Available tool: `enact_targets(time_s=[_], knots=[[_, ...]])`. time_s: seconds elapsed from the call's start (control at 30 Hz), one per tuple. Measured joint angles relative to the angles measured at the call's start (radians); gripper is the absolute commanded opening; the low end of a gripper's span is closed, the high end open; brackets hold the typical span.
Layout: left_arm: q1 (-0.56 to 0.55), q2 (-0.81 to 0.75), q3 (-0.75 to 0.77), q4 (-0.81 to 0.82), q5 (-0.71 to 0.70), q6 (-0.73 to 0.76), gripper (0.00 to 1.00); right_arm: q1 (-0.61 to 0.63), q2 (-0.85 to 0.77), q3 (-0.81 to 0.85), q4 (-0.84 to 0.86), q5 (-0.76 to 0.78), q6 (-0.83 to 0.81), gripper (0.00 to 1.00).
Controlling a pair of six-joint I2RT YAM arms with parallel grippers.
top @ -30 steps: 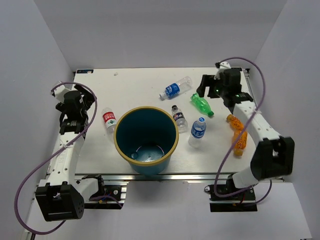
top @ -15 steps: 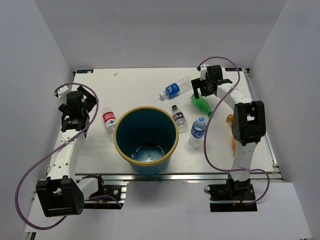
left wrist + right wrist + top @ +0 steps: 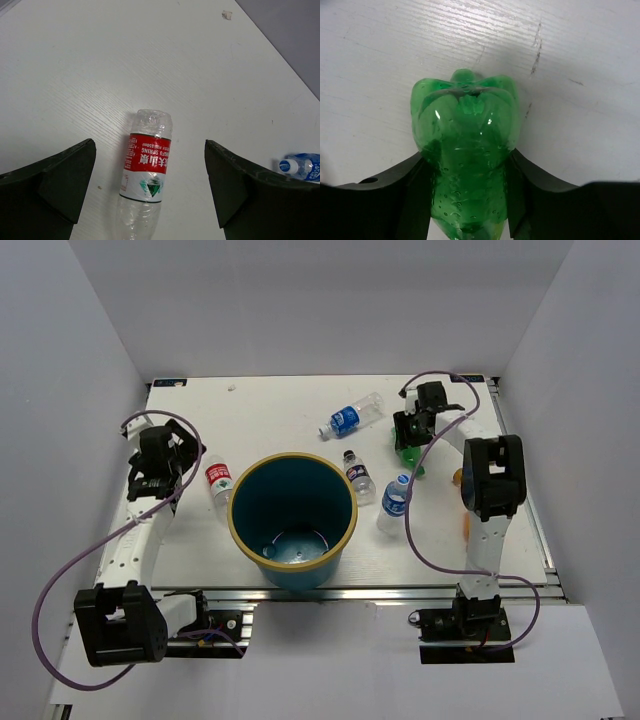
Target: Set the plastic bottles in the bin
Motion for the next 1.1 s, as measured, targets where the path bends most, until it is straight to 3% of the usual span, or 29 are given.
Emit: enact_targets(time_s=[0.17,0.37,0.5,0.6,0.7,0.83,0.97,1.1], knots=[[0.000,0.001,-0.027,0.000,0.037,-0.009,0.98,-0.007,-0.079,0.002,-0.056,0.000,0.017,0.47],[0.000,0.044,-0.049,0.006,0.108,-0.013,0.98,0.025,-0.329,0.136,-0.134,-0.074,-0.006,0.46],[0.000,0.097,-0.071,0.024,0.171,-0.015,0.98,0.207,-0.508,0.233,-0.135,-0.143,-0.085,0.46],[0.000,0.133,-0.089,0.045,0.227,-0.019,0.98,0.404,-0.600,0.258,-0.151,-0.296,-0.143,0.46],[0.000,0.169,-0.104,0.069,0.274,-0.023,0.98,0.519,-0.639,0.258,-0.219,-0.448,-0.212,0.51],[-0.001,0.213,-0.112,0.092,0.312,-0.029,0.98,0.635,-0.618,0.265,-0.341,-0.536,-0.299,0.58],[-0.001,0.266,-0.112,0.120,0.343,-0.035,0.98,0.723,-0.531,0.311,-0.460,-0.591,-0.345,0.89],[-0.004,0.320,-0.112,0.135,0.352,-0.038,0.98,0.728,-0.484,0.320,-0.518,-0.592,-0.355,0.89]])
